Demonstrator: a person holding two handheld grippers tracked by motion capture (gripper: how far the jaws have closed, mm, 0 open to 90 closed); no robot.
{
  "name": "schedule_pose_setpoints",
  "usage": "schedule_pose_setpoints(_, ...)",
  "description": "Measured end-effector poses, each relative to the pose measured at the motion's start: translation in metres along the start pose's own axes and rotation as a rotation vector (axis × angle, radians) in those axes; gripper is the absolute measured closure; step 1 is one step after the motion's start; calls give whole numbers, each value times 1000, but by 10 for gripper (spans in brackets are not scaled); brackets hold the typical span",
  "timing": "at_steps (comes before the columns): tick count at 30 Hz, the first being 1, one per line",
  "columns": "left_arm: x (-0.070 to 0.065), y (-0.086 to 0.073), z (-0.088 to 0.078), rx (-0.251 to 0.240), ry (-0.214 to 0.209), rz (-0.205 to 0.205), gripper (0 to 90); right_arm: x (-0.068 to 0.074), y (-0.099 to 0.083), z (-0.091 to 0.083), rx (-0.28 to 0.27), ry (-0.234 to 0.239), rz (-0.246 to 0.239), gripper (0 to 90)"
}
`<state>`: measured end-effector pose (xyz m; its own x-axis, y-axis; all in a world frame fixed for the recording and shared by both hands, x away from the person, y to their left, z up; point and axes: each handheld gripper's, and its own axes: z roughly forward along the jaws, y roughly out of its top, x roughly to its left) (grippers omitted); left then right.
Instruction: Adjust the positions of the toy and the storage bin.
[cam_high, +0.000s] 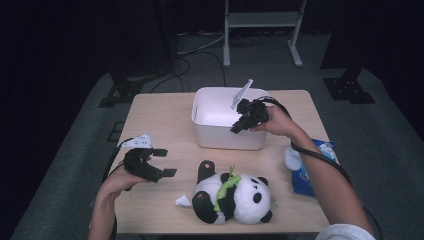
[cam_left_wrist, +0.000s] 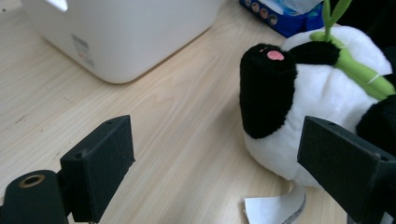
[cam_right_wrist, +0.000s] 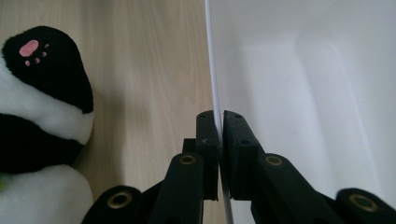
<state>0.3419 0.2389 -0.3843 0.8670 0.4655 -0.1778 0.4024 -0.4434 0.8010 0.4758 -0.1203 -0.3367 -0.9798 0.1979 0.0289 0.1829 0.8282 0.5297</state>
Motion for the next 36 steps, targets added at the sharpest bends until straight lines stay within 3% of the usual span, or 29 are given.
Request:
schedule_pose_setpoints(21, 6, -6, 0, 4, 10, -25, 95, 19, -8, -4, -7, 7, -25, 850)
schedule_pose_setpoints(36, 6, -6, 0, 6, 9, -20, 95, 31, -14, -7, 2, 22, -42, 851)
